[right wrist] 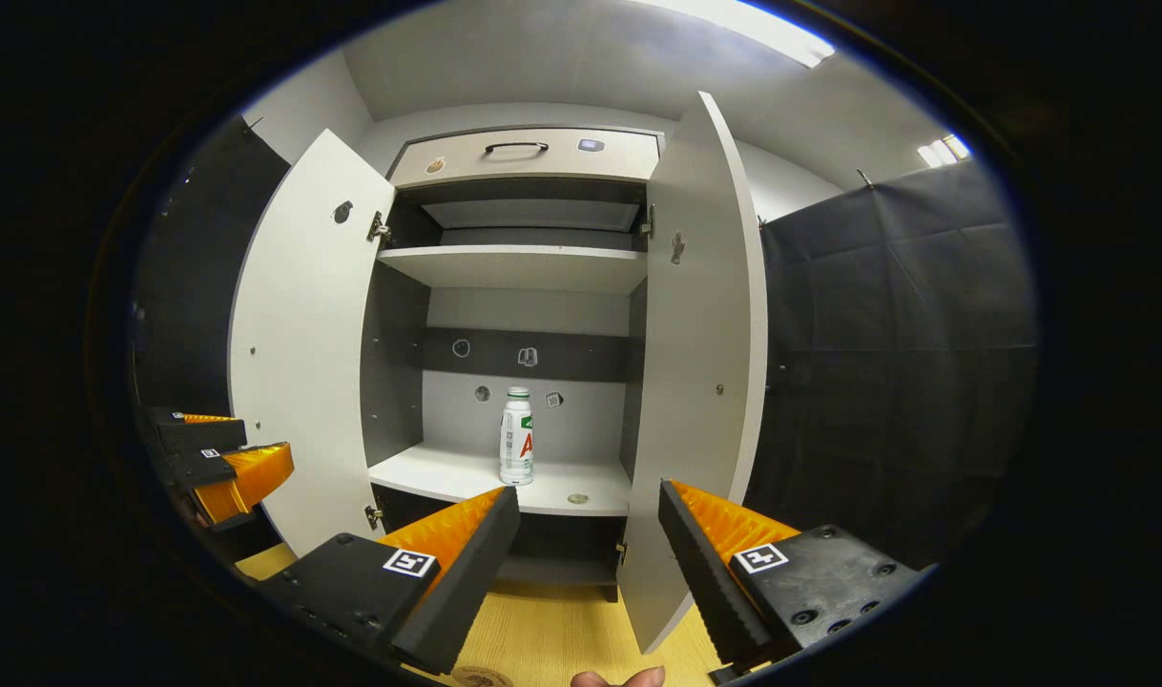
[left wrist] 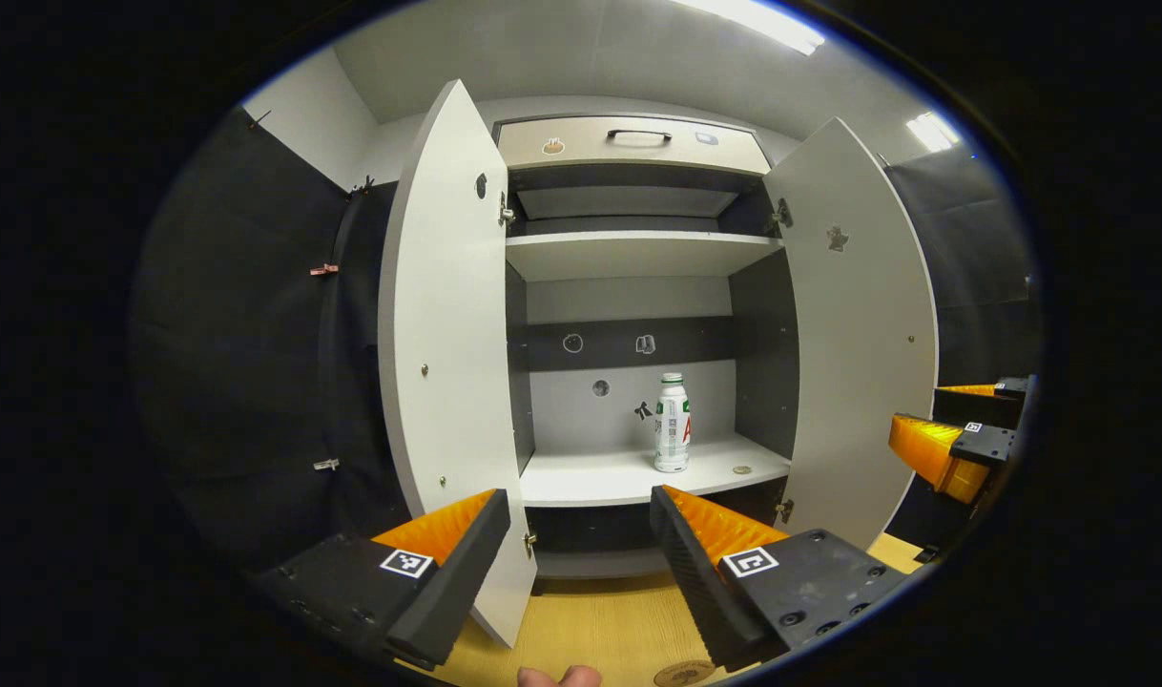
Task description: Grasp the bottle in the cabinet with the left hand and place it on the coaster, then close the right door with the right hand and the left door with the left hand.
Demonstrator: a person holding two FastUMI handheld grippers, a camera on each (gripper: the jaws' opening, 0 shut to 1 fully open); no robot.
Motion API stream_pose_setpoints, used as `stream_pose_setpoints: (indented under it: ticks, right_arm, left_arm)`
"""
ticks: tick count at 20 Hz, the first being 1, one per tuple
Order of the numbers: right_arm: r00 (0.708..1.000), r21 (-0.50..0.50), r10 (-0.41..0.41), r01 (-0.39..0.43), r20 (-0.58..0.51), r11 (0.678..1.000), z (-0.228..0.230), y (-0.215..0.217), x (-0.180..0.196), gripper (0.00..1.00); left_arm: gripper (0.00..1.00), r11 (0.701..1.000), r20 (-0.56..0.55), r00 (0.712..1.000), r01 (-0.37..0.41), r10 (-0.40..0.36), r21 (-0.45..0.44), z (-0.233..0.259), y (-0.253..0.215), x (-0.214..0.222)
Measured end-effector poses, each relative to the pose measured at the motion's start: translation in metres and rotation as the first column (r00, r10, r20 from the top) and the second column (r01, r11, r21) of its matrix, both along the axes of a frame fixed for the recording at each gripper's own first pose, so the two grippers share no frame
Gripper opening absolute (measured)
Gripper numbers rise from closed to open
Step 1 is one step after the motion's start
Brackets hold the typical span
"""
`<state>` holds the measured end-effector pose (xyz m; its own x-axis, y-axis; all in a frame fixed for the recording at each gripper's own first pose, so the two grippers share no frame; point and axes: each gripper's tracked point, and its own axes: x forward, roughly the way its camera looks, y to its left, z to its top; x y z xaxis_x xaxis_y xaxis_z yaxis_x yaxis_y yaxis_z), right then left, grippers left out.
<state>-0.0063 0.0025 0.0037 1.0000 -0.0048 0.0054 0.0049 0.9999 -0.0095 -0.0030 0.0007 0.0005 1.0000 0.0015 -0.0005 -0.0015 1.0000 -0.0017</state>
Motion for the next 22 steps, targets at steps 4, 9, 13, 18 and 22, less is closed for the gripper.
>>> stream_pose_setpoints:
  ticks: [4,9,13,18,22]
  right_arm:
    - [1.0,-0.005,0.001,-0.001,0.012,1.0,0.003,0.001,-0.003,0.97]
    - [1.0,-0.008,0.001,-0.001,0.014,1.0,0.005,-0.003,0.001,0.97]
    - [1.0,0.003,0.003,-0.003,0.023,1.0,0.006,-0.011,0.008,0.97]
    - [1.0,-0.008,0.002,-0.002,0.025,1.0,0.004,-0.024,0.014,0.97]
    - [1.0,0.014,0.0,0.0,0.025,1.0,0.005,-0.031,0.018,0.97]
  left_arm:
    - [0.94,1.0,0.001,1.0,0.008,-0.008,-0.001,-0.002,-0.001,0.002]
    - [0.95,0.999,-0.013,0.999,0.031,-0.031,-0.018,-0.006,-0.012,0.015]
    - [0.94,0.998,-0.006,0.999,0.049,-0.049,-0.025,-0.004,-0.033,0.044]
    - [0.94,0.995,0.006,0.995,0.098,-0.097,-0.021,0.004,-0.07,0.096]
    - [0.94,0.985,0.007,0.985,0.172,-0.172,-0.029,0.009,-0.106,0.149]
